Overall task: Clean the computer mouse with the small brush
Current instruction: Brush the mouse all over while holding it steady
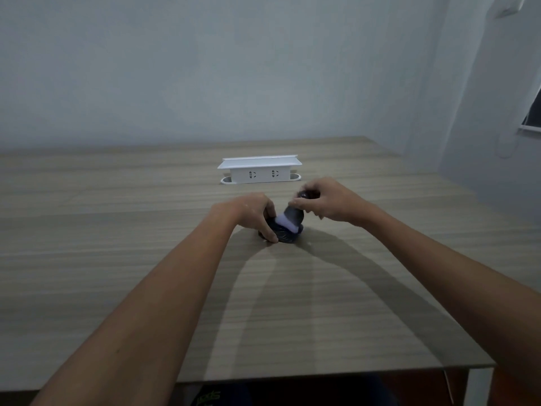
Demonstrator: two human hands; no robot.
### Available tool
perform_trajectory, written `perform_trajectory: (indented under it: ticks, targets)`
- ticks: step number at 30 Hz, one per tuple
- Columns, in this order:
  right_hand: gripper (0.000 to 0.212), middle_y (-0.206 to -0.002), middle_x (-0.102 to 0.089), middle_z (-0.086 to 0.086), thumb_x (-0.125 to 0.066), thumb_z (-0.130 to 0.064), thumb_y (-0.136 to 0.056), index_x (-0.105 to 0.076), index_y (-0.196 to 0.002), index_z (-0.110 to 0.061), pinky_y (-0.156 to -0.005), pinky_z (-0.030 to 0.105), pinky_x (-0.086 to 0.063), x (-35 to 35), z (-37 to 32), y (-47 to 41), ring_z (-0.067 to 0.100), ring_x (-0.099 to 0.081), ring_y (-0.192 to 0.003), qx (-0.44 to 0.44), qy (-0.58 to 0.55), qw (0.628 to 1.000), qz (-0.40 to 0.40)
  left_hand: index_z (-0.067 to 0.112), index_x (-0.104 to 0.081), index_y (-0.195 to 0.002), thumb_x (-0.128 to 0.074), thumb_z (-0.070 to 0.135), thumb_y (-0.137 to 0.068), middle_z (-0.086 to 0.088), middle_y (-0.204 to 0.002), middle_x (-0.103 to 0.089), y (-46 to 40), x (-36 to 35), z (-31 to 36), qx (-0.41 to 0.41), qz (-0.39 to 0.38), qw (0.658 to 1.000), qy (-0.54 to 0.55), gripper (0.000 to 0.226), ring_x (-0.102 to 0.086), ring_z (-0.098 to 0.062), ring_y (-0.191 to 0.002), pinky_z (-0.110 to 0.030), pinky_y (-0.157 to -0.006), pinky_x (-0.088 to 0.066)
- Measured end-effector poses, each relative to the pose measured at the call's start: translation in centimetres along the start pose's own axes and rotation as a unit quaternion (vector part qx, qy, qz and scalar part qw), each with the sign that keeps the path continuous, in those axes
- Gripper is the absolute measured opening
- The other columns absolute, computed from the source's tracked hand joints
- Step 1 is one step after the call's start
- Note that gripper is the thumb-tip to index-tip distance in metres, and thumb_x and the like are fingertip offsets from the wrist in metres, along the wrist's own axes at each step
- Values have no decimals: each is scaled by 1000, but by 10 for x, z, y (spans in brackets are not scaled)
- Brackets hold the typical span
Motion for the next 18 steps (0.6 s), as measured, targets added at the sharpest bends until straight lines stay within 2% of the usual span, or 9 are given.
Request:
perform_trajectory:
  ticks: [2,5,7,10,14,16,18]
  targets:
    - [16,-66,-62,-2,-69,-21,-88,-75,-86,-7,-53,20,-42,4,5,1,6,-55,-55,0,42,999,9,16,-71,-114,-91,45,-60,1,-107,-71,1,0,0,1,3,1000,4,65,-64,-18,-96,-33,-84,-55]
    - [16,-77,-71,0,-68,-19,-85,-76,-85,-5,-62,23,-44,14,8,1,18,-66,-77,7,143,989,36,15,-71,-112,-92,43,-59,1,-104,-72,2,-2,0,10,5,1000,21,63,-65,-17,-94,-34,-86,-56]
    - [20,-76,-71,5,-68,-24,-86,-75,-85,-5,-63,29,-45,12,5,3,18,-62,-70,18,107,993,39,14,-72,-109,-92,43,-58,1,-103,-73,2,-3,0,12,7,1000,22,62,-66,-18,-94,-36,-86,-57]
    - [24,-68,-63,3,-69,-27,-86,-73,-84,-3,-53,24,-42,4,10,8,7,-51,-53,-9,45,999,26,13,-73,-109,-92,43,-59,-1,-103,-73,4,-4,0,11,12,1000,19,61,-67,-20,-94,-38,-87,-57]
    - [14,-73,-71,0,-68,-17,-82,-76,-81,-6,-62,29,-46,17,22,9,12,-63,-68,-32,117,991,57,13,-72,-111,-91,44,-61,0,-105,-72,6,-5,-1,18,11,999,31,62,-66,-19,-96,-38,-89,-56]
    - [13,-67,-65,-5,-69,-21,-85,-77,-83,-11,-57,22,-43,18,14,11,3,-56,-57,-24,55,996,65,13,-73,-109,-91,44,-61,-1,-103,-73,6,-5,0,18,12,999,29,60,-66,-19,-95,-37,-86,-57]
    - [15,-63,-61,-2,-68,-22,-88,-76,-88,-9,-51,21,-43,10,10,13,5,-50,-48,-25,-22,998,44,12,-74,-107,-90,44,-62,-2,-101,-73,7,-5,1,18,15,999,23,57,-66,-20,-92,-35,-80,-55]
Point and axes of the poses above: each hand's wrist, its own y-axis away from the middle knuckle, its own x-axis out of the back of the hand, z = x × y, the point moved 8 cm from there along -y, towards the middle knuckle
